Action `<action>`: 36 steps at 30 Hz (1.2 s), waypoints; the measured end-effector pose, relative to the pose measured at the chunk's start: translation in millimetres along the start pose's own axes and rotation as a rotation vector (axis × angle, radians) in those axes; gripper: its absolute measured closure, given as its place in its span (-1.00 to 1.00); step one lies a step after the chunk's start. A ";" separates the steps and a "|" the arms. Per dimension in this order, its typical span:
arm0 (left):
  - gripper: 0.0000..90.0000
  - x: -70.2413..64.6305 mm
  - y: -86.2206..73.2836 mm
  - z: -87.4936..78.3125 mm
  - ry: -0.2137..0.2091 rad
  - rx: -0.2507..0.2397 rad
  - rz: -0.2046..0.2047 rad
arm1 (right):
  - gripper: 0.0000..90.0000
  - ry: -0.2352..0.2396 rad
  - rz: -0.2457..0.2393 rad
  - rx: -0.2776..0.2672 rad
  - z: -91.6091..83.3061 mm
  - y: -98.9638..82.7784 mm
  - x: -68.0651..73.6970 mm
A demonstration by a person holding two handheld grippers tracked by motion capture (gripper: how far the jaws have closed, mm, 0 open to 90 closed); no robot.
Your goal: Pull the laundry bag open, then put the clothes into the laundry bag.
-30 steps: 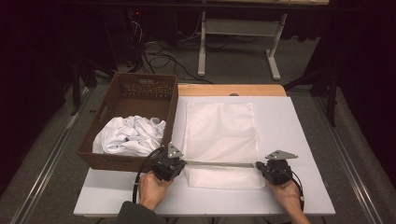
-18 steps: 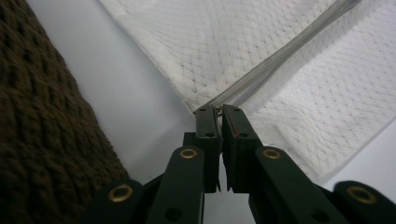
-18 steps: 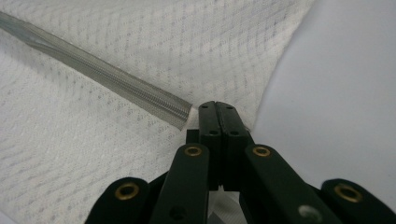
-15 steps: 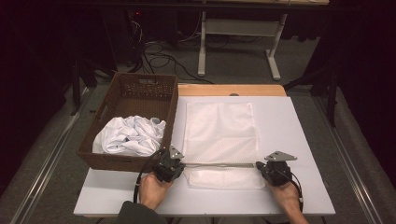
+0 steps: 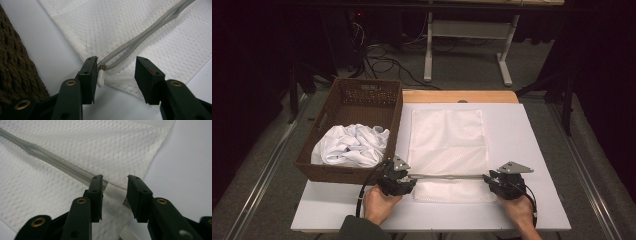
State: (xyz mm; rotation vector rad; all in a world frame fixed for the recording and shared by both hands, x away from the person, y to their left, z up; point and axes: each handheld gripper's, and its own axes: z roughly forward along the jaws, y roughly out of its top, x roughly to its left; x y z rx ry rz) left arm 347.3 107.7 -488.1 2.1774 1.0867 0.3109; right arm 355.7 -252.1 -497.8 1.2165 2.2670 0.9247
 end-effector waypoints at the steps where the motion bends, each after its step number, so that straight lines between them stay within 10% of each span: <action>1: 0.14 -0.8 0.9 -0.6 0.001 -0.008 0.000 | 0.43 0.002 0.007 0.000 -0.6 0.1 -0.6; 21: -0.04 -33.9 24.2 15.3 -0.127 -0.004 0.087 | 0.18 0.110 0.035 -0.027 1.9 4.7 8.4; 36: 0.06 -66.5 21.6 45.3 -0.136 0.059 0.199 | 0.06 0.062 -0.057 -0.035 7.9 4.6 28.8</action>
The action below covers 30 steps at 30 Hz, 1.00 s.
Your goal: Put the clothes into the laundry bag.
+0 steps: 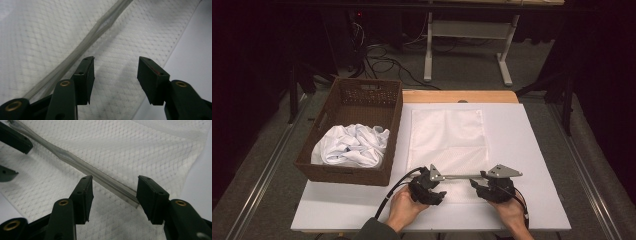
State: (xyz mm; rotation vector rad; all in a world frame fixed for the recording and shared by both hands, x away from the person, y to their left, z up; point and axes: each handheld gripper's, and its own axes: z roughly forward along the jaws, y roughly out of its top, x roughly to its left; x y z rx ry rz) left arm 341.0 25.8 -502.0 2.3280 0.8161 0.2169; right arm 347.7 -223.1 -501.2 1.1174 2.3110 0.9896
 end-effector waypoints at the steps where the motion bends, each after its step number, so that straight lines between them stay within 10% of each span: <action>1: 0.06 -0.8 -0.8 0.8 -0.001 0.003 0.001 | 0.04 -0.001 -0.009 0.003 -0.1 1.9 0.7; 8: 0.01 0.0 -2.7 4.5 0.026 0.000 0.019 | -0.07 -0.051 -0.027 0.038 -0.1 10.8 4.4; 30: -0.03 0.2 -5.5 6.2 0.027 -0.025 0.014 | 0.07 0.009 -0.076 0.082 34.7 36.9 21.8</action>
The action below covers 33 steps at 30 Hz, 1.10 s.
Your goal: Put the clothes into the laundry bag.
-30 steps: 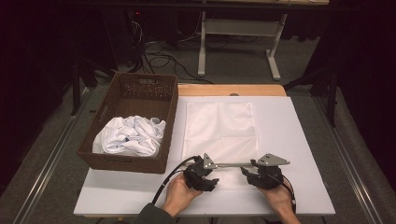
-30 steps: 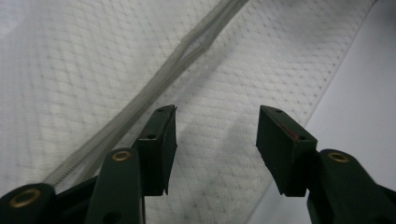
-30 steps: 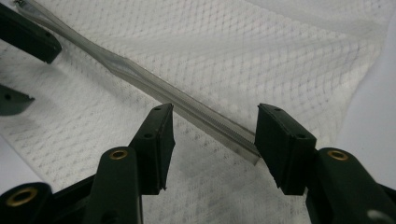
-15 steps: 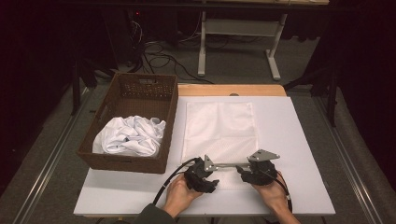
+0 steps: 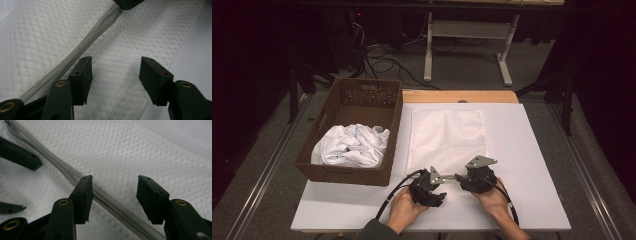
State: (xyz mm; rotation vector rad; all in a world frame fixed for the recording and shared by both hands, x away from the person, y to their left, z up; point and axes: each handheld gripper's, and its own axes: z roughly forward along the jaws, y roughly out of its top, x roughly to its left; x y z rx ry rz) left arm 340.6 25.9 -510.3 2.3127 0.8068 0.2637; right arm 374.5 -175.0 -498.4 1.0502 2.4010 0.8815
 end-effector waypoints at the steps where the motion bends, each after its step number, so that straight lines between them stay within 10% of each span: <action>1: -0.03 0.0 0.0 0.0 0.000 0.000 0.000 | 0.08 0.004 0.009 -0.007 0.6 1.3 -0.9; 22: -0.03 -0.1 -0.3 0.1 0.001 -0.001 -0.002 | -0.07 0.072 -0.045 0.046 23.5 10.5 4.5; 33: -0.02 -0.4 0.0 -0.1 0.002 0.003 -0.003 | 0.55 0.041 -0.022 0.066 24.9 17.0 2.4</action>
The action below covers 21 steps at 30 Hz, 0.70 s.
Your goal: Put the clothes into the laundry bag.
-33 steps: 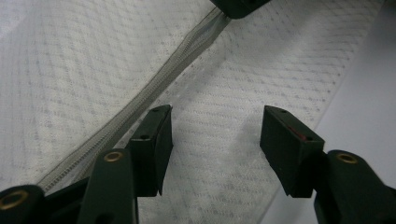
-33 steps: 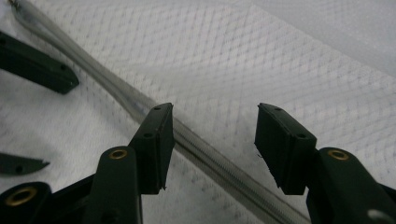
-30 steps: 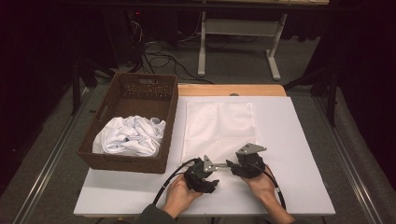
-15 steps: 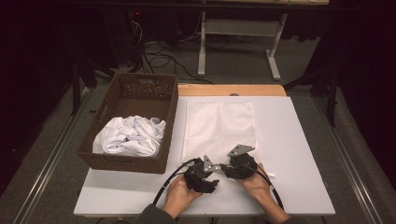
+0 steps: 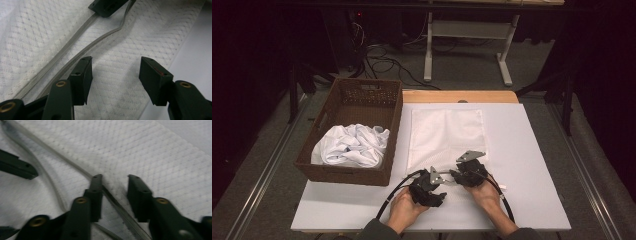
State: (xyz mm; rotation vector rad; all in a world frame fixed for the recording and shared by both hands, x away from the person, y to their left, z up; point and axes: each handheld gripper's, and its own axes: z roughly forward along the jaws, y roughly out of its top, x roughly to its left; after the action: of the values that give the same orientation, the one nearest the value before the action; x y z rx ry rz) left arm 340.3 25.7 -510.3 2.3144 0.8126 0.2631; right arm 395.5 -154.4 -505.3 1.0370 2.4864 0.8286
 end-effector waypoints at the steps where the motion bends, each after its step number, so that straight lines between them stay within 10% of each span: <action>1: -0.02 -0.3 -0.1 0.0 0.002 -0.001 -0.001 | 0.62 0.018 -0.009 0.006 -0.4 0.8 0.2; 13: -0.01 -0.9 -0.1 0.1 0.006 -0.001 -0.006 | 0.44 0.028 -0.034 0.045 0.3 5.0 -3.6; 21: -0.01 -0.9 -0.2 0.0 0.005 -0.001 -0.006 | 0.97 0.006 -0.057 0.030 1.3 5.4 -9.2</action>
State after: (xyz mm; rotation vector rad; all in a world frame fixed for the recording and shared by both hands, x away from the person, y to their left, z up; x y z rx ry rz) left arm 339.5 25.3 -510.3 2.3108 0.8222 0.2672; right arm 405.4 -157.5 -502.3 0.9706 2.5278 0.7811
